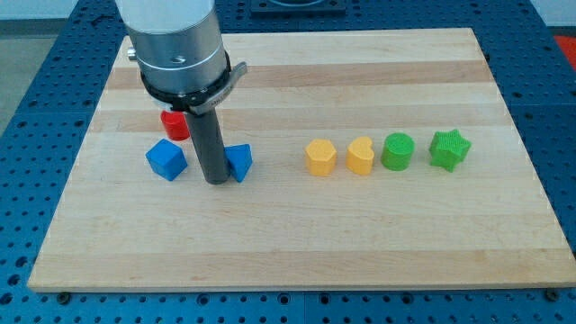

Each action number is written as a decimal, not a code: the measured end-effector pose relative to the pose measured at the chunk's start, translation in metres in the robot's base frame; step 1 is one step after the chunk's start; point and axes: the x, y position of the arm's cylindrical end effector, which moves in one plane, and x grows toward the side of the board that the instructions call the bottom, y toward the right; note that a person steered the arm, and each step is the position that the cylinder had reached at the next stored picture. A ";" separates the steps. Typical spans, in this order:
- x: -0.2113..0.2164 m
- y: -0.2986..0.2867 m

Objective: Nudge the blue triangle a bit right

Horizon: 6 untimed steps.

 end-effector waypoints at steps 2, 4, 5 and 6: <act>-0.022 -0.017; 0.013 -0.012; -0.002 -0.012; -0.011 -0.010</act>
